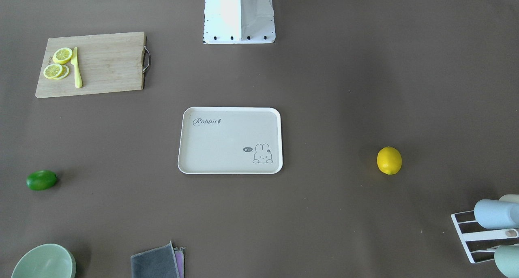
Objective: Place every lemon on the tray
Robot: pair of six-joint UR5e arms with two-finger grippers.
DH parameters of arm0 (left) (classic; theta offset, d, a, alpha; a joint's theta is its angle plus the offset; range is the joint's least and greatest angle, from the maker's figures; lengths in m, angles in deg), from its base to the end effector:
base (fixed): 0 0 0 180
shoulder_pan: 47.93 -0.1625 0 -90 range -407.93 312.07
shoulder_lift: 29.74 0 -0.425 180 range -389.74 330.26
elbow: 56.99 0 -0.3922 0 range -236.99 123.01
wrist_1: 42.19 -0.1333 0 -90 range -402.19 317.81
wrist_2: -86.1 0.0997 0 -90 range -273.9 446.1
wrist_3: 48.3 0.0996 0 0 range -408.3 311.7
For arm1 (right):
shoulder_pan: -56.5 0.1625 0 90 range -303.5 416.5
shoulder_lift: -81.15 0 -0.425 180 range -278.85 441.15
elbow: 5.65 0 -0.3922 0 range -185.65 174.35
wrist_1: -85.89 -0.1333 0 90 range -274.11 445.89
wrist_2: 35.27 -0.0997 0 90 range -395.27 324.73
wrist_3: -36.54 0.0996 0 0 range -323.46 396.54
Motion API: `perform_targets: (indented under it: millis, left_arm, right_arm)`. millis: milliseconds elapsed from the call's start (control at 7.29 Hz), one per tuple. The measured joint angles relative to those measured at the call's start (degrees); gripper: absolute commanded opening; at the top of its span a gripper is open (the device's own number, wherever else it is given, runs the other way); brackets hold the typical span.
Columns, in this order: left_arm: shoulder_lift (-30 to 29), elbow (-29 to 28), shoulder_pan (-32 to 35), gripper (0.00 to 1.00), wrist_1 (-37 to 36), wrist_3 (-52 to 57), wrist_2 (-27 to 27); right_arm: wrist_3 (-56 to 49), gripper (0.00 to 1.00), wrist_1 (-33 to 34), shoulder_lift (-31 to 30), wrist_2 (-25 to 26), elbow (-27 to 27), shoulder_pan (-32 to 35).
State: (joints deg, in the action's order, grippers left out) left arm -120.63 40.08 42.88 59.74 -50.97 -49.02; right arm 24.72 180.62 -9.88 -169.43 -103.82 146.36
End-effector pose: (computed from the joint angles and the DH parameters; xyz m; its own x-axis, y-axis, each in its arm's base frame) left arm -0.0700 -0.5117 0.5653 0.7076 0.1870 -0.6814 0.0463 0.9500 0.3088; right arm 0.0627 -0.4843 0.6059 0.7016 -0.2350 0.6727 0.1493 0.9716 0.1837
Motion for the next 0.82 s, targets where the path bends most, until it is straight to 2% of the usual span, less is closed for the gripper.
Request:
perform_targets:
  millis: [548,823]
  left_arm:
    - [-3.38,-5.06,-1.74,0.98,5.67,-1.59,0.1]
    - [-3.71,-6.79,-3.97,0.98,10.86,-7.23,0.06]
  right_arm:
    - [10.19,1.0,-1.29,4.26,-0.31,0.48,-3.99]
    - [17.16,1.0,-6.44,5.68,-0.52,2.04,-8.06]
